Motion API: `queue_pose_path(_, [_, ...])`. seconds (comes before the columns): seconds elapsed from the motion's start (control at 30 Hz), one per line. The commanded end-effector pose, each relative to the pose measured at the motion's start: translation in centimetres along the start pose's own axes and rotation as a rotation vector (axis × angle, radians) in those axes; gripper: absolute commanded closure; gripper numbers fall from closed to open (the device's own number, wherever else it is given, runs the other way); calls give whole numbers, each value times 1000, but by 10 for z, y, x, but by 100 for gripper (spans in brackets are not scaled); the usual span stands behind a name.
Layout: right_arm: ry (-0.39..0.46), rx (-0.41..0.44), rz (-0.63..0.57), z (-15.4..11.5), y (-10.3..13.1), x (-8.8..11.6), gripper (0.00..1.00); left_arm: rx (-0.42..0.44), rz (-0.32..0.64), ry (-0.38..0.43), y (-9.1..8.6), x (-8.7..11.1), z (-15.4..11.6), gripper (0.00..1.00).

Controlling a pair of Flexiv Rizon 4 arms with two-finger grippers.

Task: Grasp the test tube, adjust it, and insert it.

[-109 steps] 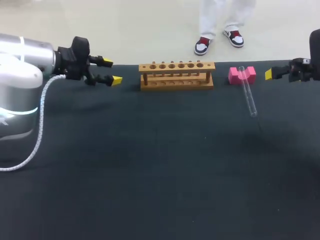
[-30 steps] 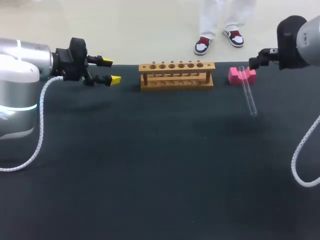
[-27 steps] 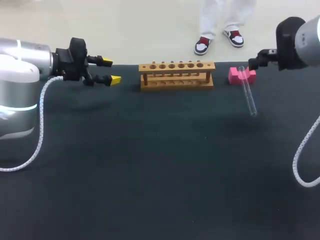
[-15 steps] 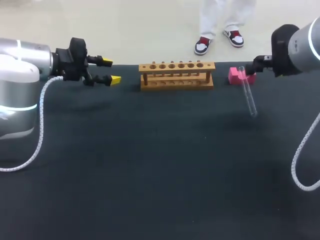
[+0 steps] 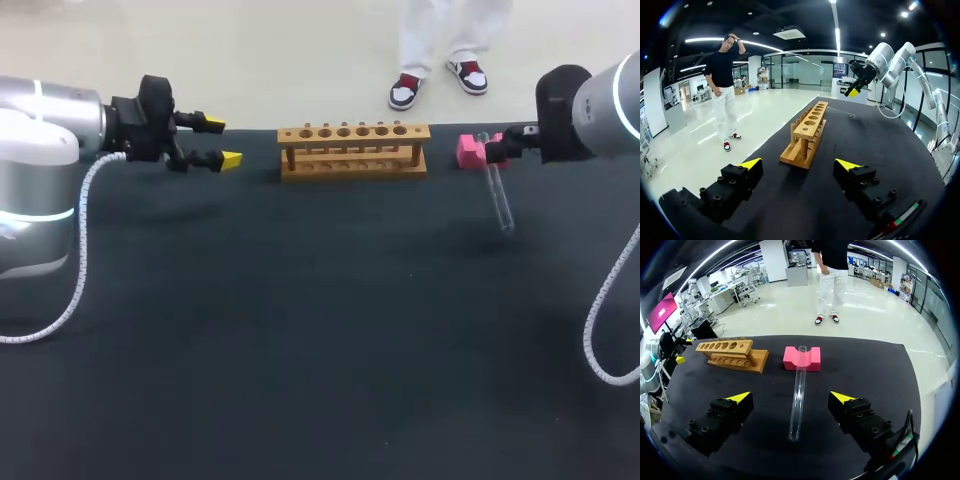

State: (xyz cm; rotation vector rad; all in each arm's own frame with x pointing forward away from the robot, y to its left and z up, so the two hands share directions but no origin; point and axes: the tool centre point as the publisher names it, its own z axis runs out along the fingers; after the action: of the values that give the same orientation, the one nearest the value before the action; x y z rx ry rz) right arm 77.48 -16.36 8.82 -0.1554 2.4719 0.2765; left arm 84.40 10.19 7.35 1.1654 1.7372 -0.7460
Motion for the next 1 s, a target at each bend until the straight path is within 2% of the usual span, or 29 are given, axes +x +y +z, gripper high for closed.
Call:
queue_pose_path(0.03, [-213,-5,0,4,-3,3,0,-3,3,-6,-1,1,0,0])
queue_pose_path(0.6, [-213,-5,0,4,-3,3,0,-3,3,-6,-1,1,0,0])
queue_pose_path(1.0, [-372,55,-2,20,-8,-2,0,-3,3,-6,-1,1,0,0])
